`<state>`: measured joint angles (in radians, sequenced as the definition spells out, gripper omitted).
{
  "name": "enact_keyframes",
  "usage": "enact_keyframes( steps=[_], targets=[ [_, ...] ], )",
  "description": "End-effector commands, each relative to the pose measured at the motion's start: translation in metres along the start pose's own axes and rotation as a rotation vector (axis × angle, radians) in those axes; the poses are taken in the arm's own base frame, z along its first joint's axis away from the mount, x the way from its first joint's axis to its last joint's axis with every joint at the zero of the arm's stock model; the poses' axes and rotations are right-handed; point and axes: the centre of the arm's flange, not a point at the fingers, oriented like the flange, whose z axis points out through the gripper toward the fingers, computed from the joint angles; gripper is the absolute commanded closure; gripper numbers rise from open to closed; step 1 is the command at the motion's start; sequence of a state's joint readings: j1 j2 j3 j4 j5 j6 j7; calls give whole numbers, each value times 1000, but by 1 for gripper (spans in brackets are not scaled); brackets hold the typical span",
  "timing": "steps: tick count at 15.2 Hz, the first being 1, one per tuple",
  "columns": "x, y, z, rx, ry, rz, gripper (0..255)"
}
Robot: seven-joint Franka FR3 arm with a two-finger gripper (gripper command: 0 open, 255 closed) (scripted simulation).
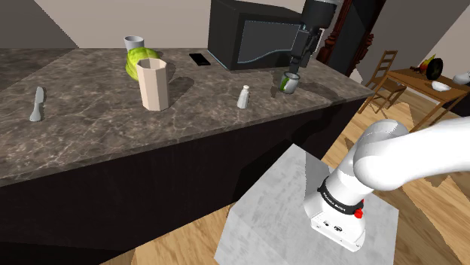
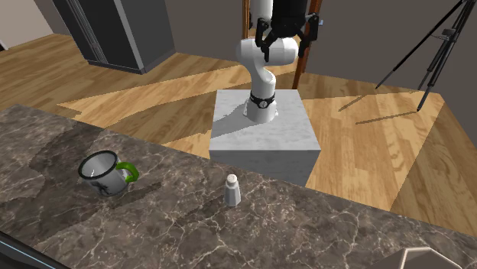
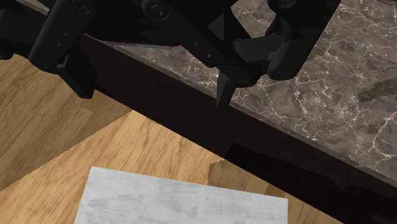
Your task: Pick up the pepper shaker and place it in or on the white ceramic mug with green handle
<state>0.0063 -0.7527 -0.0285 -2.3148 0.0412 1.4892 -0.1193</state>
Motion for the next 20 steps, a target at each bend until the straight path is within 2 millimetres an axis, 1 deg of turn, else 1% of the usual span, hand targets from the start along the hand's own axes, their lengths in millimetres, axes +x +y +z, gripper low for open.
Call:
enact_keyframes(
  steps=[1,11,20],
  targets=[
    [0,0,0,0,0,0,0],
    [81,57,74,-65,33,-62,0],
    [160,108,135,-124,62,-117,0]
  ],
)
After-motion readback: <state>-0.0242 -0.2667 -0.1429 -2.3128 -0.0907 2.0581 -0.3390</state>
